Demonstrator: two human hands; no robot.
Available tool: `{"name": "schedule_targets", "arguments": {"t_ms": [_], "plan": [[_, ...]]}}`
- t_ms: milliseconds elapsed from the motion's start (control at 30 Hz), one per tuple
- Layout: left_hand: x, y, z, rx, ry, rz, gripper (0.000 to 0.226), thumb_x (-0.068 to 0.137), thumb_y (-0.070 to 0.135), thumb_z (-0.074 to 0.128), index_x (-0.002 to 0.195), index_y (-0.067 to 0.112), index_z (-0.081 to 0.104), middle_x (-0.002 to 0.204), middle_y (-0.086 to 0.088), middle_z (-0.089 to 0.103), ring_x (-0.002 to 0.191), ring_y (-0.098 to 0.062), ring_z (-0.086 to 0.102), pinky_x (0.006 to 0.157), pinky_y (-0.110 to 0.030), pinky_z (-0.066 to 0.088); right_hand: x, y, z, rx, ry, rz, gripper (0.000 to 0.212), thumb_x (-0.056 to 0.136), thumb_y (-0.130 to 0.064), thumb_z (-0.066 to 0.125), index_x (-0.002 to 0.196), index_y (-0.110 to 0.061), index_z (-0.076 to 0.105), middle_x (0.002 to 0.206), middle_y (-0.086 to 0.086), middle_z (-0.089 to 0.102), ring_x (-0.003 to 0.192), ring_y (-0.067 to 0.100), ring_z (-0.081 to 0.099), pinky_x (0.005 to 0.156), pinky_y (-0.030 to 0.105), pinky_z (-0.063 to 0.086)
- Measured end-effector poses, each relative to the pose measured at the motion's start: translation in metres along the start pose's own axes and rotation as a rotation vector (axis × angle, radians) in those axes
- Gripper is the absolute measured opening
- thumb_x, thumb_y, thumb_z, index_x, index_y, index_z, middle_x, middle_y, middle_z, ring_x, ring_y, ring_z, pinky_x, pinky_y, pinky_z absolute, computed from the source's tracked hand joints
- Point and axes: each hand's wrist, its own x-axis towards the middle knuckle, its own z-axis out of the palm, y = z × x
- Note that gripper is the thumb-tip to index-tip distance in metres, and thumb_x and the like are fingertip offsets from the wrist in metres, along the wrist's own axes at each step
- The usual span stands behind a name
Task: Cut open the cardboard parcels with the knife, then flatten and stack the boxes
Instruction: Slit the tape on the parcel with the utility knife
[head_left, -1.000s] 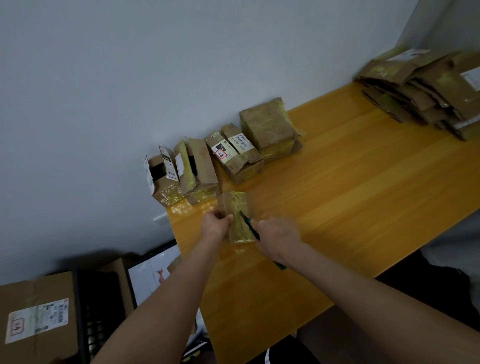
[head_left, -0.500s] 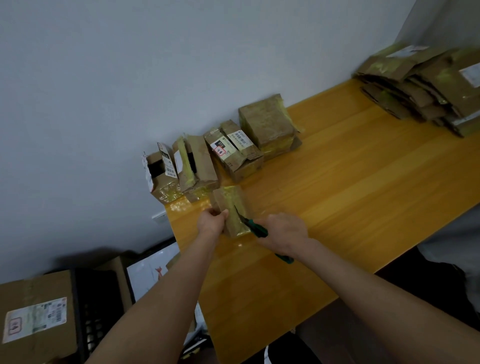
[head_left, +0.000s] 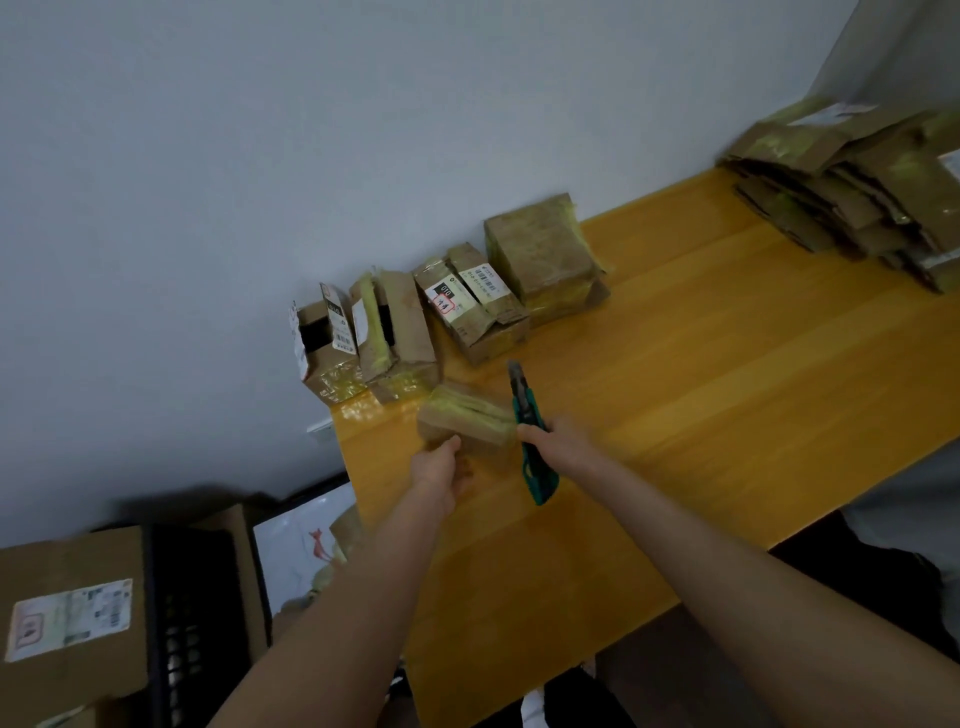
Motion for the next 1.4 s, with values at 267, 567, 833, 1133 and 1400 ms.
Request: {"name": "schedule_targets", "arguments": {"t_ms": [267, 567, 833, 1133, 1400], "plan": [[-0.017, 0.021, -0.022, 1.197, 0.197, 0.949, 0.079, 0.082, 0.017, 0.072, 0.149, 0.013, 0.029, 0.141, -0.008, 0.038, 0.126, -0.024, 0.044, 0.103, -0.033, 0.042, 0.03, 0.005, 0.012, 0.21, 0.015, 0.054, 0.045, 0.102, -0.031, 0.043, 0.138, -0.004, 0.043, 0.129, 0.013, 0.055, 0.111, 0.027, 0.055, 0.083, 0.032, 0.044], [0.027, 0.05, 0.047, 2.11, -0.171, 0.75, 0.108, 0.084, 0.036, 0.072, 0.154, 0.018, -0.008, 0.163, -0.004, -0.004, 0.147, -0.03, 0.011, 0.116, -0.046, 0.027, 0.051, 0.031, 0.013, 0.17, 0.052, 0.058, 0.037, 0.1, -0.029, 0.048, 0.122, 0.0, 0.055, 0.107, 0.012, 0.059, 0.092, 0.023, 0.056, 0.069, 0.029, 0.042], [0.01, 0.014, 0.015, 1.83, 0.049, 0.607, 0.113, 0.069, 0.05, 0.08, 0.151, 0.014, 0.013, 0.146, -0.011, 0.03, 0.135, -0.032, 0.033, 0.107, -0.045, 0.038, 0.026, 0.049, -0.016, -0.151, 0.038, -0.094, 0.032, 0.098, -0.028, 0.049, 0.123, -0.01, 0.056, 0.09, 0.004, 0.06, 0.076, 0.02, 0.058, 0.064, 0.037, 0.05], [0.009, -0.004, 0.003, 1.825, 0.085, 0.717, 0.099, 0.078, 0.035, 0.076, 0.151, 0.012, 0.013, 0.148, -0.009, 0.028, 0.135, -0.03, 0.033, 0.109, -0.037, 0.036, 0.002, 0.053, -0.017, -0.461, 0.03, -0.224, 0.045, 0.093, -0.035, 0.052, 0.138, -0.038, 0.047, 0.089, -0.004, 0.067, 0.067, 0.012, 0.061, 0.047, 0.021, 0.044], [0.013, -0.007, 0.003, 1.77, 0.084, 0.74, 0.098, 0.078, 0.034, 0.075, 0.152, 0.014, 0.013, 0.147, -0.008, 0.03, 0.133, -0.03, 0.035, 0.108, -0.036, 0.037, 0.007, 0.055, -0.024, -0.452, -0.067, -0.22, 0.05, 0.09, -0.029, 0.058, 0.138, -0.039, 0.049, 0.091, 0.001, 0.07, 0.076, 0.016, 0.066, 0.062, 0.029, 0.054]]}}
